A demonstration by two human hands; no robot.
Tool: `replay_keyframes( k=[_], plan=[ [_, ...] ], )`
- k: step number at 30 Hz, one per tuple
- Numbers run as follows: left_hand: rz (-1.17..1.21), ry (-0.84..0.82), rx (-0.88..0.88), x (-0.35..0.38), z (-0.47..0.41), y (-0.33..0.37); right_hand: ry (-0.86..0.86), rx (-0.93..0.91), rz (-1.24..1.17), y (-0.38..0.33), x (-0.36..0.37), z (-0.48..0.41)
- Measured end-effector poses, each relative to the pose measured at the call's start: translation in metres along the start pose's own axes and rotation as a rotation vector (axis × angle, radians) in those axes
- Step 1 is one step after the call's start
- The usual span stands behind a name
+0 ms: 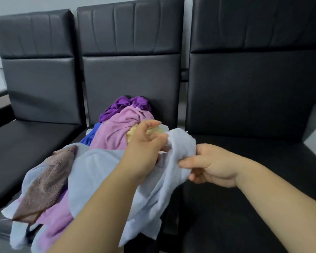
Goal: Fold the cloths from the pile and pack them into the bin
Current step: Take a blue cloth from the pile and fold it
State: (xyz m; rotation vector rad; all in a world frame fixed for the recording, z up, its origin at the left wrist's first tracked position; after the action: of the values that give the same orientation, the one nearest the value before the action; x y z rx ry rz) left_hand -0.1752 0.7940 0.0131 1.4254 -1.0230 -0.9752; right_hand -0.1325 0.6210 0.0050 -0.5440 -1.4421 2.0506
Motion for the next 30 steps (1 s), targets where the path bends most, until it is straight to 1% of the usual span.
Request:
replay_keyframes(
  k=[2,4,6,7,9,11,12,14,16,17,19,20,21,22,25,28,30],
  plan=[
    [-0.091,-0.151,-0.045,0.015,0.006,-0.004,0.082,-0.024,-0.190,0.000,-0.019,0.020],
    [-0.098,-0.388,-0.126,0.035,0.016,-0.008,0.173,-0.055,-0.398,0.003,-0.037,0.033],
    [-0.111,-0.562,-0.189,0.061,0.031,-0.013,0.283,-0.085,-0.604,0.008,-0.054,0.042],
    [-0.132,-0.593,-0.180,0.075,0.035,-0.018,0.338,-0.102,-0.700,0.011,-0.062,0.047],
    [-0.146,-0.558,-0.162,0.101,0.039,-0.030,0.439,-0.124,-0.842,0.017,-0.078,0.056],
    [-0.087,-0.501,-0.194,0.124,0.036,-0.044,0.531,-0.133,-0.907,0.026,-0.095,0.066],
    [-0.065,-0.459,-0.216,0.134,0.033,-0.050,0.571,-0.130,-0.894,0.032,-0.103,0.073],
    [-0.091,-0.364,-0.264,0.148,0.025,-0.063,0.614,-0.072,-0.777,0.046,-0.115,0.087],
    [-0.136,-0.333,-0.315,0.156,0.021,-0.079,0.660,0.061,-0.549,0.067,-0.122,0.102],
    [-0.153,-0.338,-0.343,0.160,0.021,-0.086,0.679,0.134,-0.402,0.081,-0.125,0.109],
    [-0.195,-0.359,-0.362,0.164,0.022,-0.096,0.663,0.234,-0.015,0.097,-0.126,0.117],
    [-0.213,-0.365,-0.349,0.166,0.022,-0.098,0.634,0.249,0.177,0.102,-0.126,0.118],
    [-0.235,-0.363,-0.331,0.166,0.022,-0.098,0.603,0.248,0.313,0.103,-0.124,0.116],
    [-0.244,-0.356,-0.317,0.167,0.022,-0.098,0.571,0.249,0.395,0.103,-0.120,0.115],
    [-0.241,-0.331,-0.289,0.168,0.018,-0.094,0.466,0.279,0.540,0.108,-0.114,0.109],
    [-0.197,-0.301,-0.291,0.165,0.015,-0.091,0.457,0.312,0.683,0.118,-0.114,0.101],
    [-0.129,-0.263,-0.317,0.163,0.013,-0.090,0.486,0.317,0.691,0.121,-0.118,0.096]
  ],
)
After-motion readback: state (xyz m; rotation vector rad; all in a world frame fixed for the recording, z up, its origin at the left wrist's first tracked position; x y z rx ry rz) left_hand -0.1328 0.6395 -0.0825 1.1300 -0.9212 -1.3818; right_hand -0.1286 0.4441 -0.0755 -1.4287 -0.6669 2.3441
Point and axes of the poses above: each hand's wrist, its own z-axis away from the middle knuckle, its own x-axis out of the palm, y = z × x, the point moved 3 cm from there along -z, towards the middle knuckle, and after that the axes turned 1 degree about -z, right-handed, at the moved point
